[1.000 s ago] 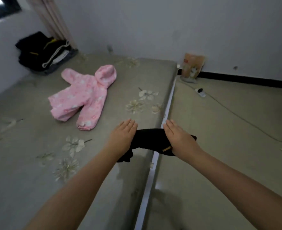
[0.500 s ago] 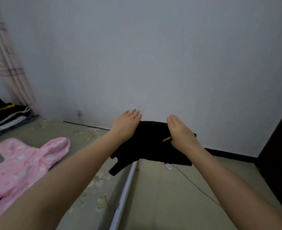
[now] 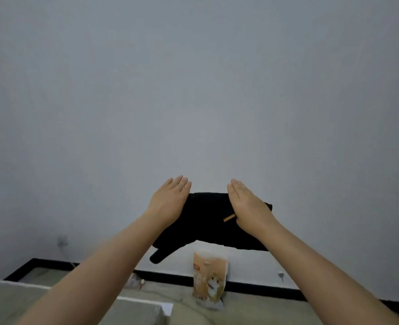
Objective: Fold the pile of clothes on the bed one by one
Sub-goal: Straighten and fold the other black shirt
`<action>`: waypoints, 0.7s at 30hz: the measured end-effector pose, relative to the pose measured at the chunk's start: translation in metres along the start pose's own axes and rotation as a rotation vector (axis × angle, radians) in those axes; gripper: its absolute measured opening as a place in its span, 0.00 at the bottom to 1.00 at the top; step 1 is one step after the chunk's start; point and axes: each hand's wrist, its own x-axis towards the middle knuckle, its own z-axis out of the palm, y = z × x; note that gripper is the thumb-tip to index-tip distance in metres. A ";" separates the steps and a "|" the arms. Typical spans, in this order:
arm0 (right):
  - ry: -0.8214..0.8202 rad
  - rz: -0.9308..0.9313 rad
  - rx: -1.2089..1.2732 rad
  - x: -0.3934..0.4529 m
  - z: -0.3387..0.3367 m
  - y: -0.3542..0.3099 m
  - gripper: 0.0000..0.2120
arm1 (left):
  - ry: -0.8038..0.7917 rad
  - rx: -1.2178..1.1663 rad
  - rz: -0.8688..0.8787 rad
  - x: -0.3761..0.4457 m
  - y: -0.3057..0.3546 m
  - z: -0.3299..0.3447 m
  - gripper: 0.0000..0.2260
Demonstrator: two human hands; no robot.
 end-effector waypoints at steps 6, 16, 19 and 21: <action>-0.029 -0.127 0.090 0.129 0.089 0.076 0.33 | -0.066 0.055 -0.096 0.117 -0.022 0.077 0.22; -0.033 -0.422 0.252 0.369 0.198 0.051 0.32 | -0.259 0.208 -0.384 0.218 -0.167 0.178 0.23; -0.035 -0.501 0.298 0.436 0.229 0.026 0.32 | -0.267 0.265 -0.420 0.242 -0.226 0.208 0.22; 0.004 -0.537 0.309 0.488 0.249 0.006 0.32 | -0.259 0.314 -0.437 0.260 -0.276 0.229 0.22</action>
